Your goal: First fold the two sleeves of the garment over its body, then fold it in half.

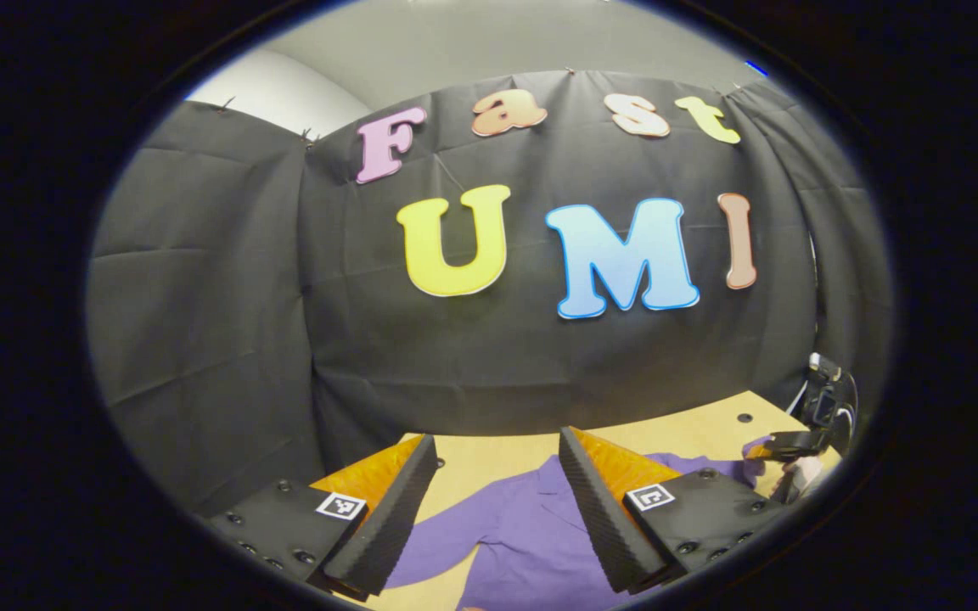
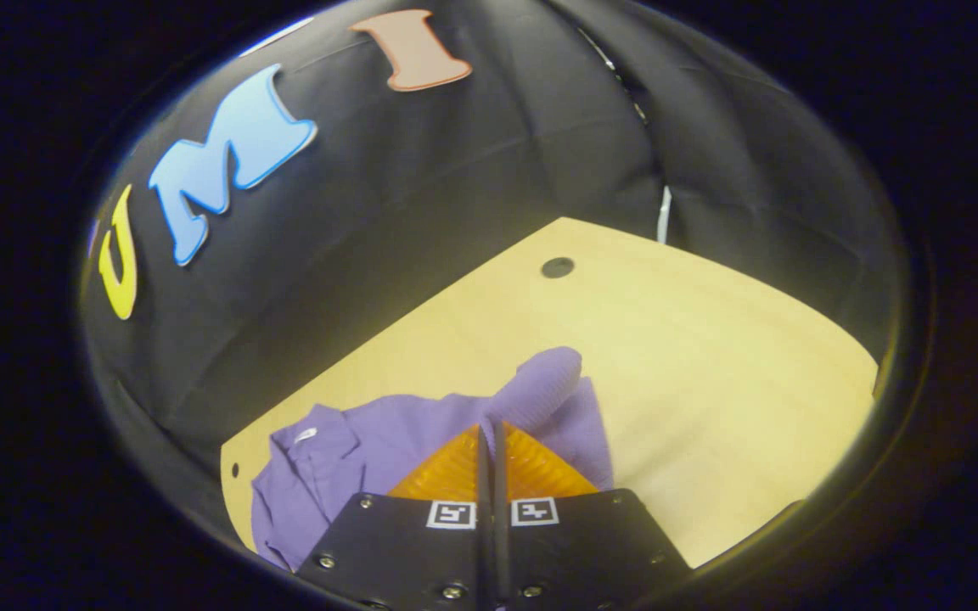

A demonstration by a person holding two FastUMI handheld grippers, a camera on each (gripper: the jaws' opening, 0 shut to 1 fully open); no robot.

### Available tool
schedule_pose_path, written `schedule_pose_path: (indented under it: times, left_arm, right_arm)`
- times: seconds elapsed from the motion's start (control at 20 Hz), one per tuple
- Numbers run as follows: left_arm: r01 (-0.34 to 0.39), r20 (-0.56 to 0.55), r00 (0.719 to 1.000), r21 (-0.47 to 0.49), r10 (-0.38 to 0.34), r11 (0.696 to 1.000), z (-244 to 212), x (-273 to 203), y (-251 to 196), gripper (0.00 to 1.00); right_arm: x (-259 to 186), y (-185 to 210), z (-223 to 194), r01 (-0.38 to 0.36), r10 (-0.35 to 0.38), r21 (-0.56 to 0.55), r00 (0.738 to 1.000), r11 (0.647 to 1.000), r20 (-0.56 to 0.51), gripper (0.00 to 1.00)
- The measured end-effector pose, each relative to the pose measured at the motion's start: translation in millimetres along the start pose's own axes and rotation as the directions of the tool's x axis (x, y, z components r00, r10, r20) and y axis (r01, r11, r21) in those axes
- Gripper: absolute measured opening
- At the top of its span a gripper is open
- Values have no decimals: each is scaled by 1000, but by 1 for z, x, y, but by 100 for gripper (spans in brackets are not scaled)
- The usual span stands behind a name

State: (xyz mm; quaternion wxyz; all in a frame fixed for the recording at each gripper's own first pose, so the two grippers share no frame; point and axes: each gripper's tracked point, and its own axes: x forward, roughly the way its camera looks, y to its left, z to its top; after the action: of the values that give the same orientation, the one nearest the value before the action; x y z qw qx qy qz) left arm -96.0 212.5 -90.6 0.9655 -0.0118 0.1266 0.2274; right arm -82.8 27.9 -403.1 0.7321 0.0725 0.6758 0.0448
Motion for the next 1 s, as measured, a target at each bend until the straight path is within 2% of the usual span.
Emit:
schedule_pose_path:
  times: [0.3,0.5,0.75,0.9,1.0]
  left_arm:
    - [-73,-6,997,-5,73,997,-12,-5,78,100]
    - [-123,-27,992,-10,122,992,-25,-9,130,100]
    - [-170,-58,984,-28,168,985,-48,-16,181,100]
    - [-183,-82,980,-49,179,982,-60,-18,199,100]
    - [-193,-94,978,-58,187,980,-65,-18,208,98]
  right_arm:
    - [8,112,-51,-130,127,-54,990,990,-62,1]
    - [12,163,-94,-186,183,-18,976,982,-121,1]
    - [12,210,-158,-295,296,41,925,955,-237,1]
    - [9,236,-192,-377,390,103,868,920,-306,1]
    - [10,244,-208,-396,413,120,851,910,-324,1]
